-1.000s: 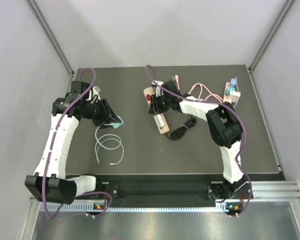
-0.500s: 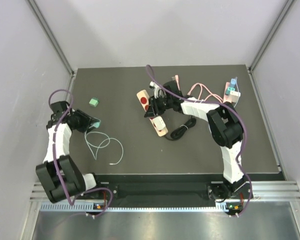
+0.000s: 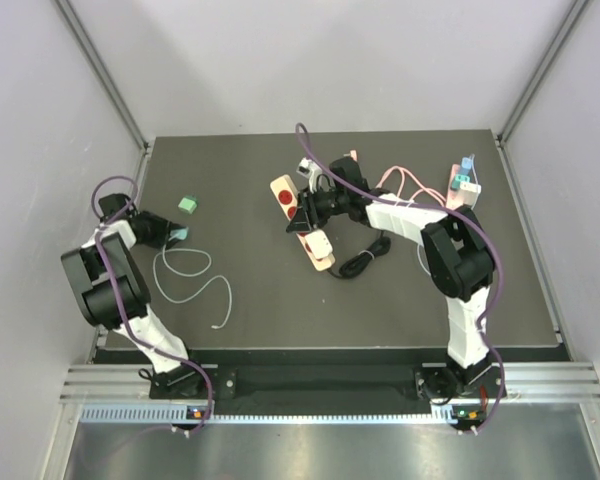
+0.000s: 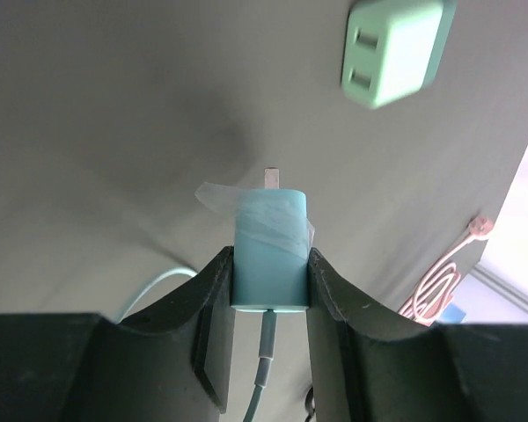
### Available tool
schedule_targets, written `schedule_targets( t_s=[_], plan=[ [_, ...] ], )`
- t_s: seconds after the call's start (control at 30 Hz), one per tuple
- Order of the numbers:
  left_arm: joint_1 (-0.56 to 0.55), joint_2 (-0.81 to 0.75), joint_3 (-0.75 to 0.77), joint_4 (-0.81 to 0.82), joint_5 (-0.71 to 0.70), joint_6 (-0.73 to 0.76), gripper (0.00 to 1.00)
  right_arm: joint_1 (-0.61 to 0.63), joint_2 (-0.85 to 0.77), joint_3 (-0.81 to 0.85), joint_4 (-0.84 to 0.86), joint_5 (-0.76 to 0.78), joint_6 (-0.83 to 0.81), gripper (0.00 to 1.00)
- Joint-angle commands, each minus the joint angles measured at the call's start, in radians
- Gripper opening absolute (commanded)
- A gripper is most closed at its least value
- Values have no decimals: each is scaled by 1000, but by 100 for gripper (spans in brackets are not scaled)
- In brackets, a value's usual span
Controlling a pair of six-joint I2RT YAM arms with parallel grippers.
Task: Pull the plug off the socket
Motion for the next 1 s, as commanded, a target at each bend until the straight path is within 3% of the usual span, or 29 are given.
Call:
schedule_targets(
  t_s=[0.0, 0.23, 0.53, 0.57, 0.73, 0.87, 0.97],
  plan=[
    [11, 66, 80, 89, 35, -13, 18, -4, -87, 18, 74, -53, 17, 0],
    [13, 177, 189, 66, 63, 0, 49, -3, -97, 20, 66, -59, 16, 0],
    [13, 152, 292, 0, 26, 77, 68, -4, -105, 24, 51, -53, 8, 0],
    [13, 130, 299, -15, 18, 104, 75, -6, -103, 24, 51, -52, 8, 0],
    [13, 51, 313, -63, -70, 198, 79, -7, -102, 24, 55, -52, 19, 0],
    [14, -21, 273, -54, -94, 269, 89, -11, -102, 23, 63, -53, 28, 0],
    [13, -76, 255, -54, -89, 286, 90, -11, -102, 21, 63, -52, 28, 0]
  ],
)
